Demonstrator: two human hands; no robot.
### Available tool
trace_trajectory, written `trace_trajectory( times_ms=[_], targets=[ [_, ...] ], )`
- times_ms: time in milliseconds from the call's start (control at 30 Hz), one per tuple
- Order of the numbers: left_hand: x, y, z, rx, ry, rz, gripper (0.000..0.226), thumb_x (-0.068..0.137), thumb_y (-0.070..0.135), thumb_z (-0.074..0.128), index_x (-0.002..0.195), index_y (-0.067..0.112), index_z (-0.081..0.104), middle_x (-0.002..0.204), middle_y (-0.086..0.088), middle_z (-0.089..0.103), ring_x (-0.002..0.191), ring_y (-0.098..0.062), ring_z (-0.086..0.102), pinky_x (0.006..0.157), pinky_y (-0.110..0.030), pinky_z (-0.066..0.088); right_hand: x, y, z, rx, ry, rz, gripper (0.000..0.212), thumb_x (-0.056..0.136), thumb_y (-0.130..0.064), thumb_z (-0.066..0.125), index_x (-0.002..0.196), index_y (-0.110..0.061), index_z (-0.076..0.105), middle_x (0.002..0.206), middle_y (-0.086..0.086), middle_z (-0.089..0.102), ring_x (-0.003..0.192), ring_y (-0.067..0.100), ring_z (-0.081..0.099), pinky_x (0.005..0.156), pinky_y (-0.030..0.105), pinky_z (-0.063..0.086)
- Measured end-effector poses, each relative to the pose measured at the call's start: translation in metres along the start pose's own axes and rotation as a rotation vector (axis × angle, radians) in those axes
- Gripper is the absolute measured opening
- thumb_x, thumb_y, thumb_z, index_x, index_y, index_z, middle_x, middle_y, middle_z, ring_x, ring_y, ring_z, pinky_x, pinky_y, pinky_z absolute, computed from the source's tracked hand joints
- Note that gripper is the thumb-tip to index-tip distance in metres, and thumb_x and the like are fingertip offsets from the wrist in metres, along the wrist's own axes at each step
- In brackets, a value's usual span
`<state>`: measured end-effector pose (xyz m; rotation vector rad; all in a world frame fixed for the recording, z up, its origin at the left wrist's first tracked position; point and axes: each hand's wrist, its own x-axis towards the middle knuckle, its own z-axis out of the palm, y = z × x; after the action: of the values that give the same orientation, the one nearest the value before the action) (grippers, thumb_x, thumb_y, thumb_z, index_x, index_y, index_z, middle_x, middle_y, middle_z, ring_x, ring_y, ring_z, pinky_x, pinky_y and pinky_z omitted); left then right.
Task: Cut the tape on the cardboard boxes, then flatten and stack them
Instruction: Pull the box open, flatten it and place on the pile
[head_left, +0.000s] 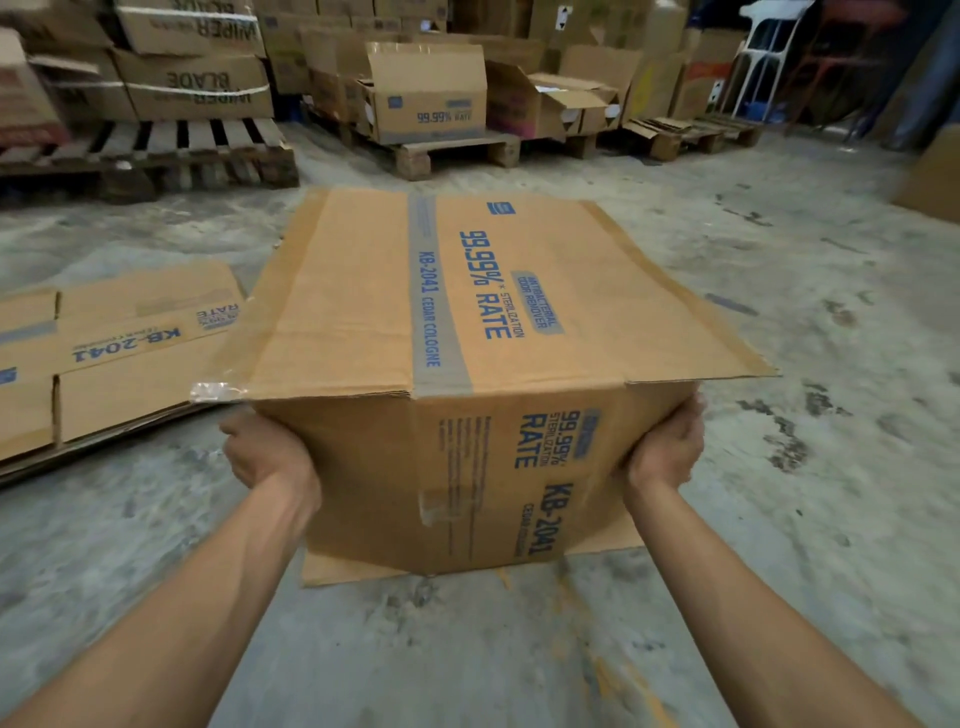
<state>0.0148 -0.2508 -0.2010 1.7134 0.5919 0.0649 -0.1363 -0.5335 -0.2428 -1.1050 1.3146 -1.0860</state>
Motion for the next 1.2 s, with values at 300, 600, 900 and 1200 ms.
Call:
trace_trajectory(
  times_ms=[300, 600, 900, 1200],
  targets=[
    [0.007, 0.009, -0.052, -0.264, -0.618, 0.025, 0.067, 0.094, 0.07, 0.013, 0.12, 0.031, 0.061, 0.12, 0.003, 0.063, 0.106, -0.018, 0.054, 0.093, -0.039, 0.039, -0.034, -0.02, -0.043, 0.067, 0.251, -0.133, 0.032, 0.097, -0.032, 0.045, 0.122, -0.012, 0.041, 0.125, 0.01, 0.039, 0.121, 0.03, 0.04, 0.105, 0.049, 0.028],
    [-0.014, 0.067, -0.076, -0.155, -1.042, -0.019, 0.037, 0.086, 0.035, 0.057, 0.12, 0.021, 0.061, 0.082, 0.005, 0.075, 0.064, -0.007, 0.07, 0.053, -0.021, 0.055, -0.157, -0.088, -0.038, -0.215, -0.652, -1.102, 0.043, 0.085, -0.048, 0.057, 0.127, -0.037, 0.051, 0.121, -0.011, 0.047, 0.118, 0.01, 0.042, 0.101, 0.028, 0.026],
    [-0.018, 0.071, -0.052, -0.217, -1.157, -0.13, 0.054, 0.087, 0.058, 0.051, 0.128, 0.023, 0.058, 0.103, -0.008, 0.072, 0.083, -0.022, 0.072, 0.067, -0.033, 0.058, -0.08, -0.091, -0.024, -0.211, -0.832, -1.083, 0.036, 0.086, -0.056, 0.054, 0.074, -0.029, 0.075, 0.079, -0.009, 0.063, 0.09, 0.014, 0.05, 0.093, 0.041, 0.029],
    [-0.053, 0.08, 0.015, -0.254, -1.073, -0.135, 0.03, 0.087, 0.017, 0.066, 0.115, 0.011, 0.056, 0.104, -0.01, 0.07, 0.08, -0.019, 0.072, 0.068, -0.032, 0.061, -0.077, -0.155, -0.012, -0.912, -1.034, -0.937, 0.086, 0.053, -0.092, 0.046, 0.123, -0.043, 0.055, 0.12, -0.006, 0.058, 0.118, 0.014, 0.05, 0.109, 0.049, 0.028]
  ],
)
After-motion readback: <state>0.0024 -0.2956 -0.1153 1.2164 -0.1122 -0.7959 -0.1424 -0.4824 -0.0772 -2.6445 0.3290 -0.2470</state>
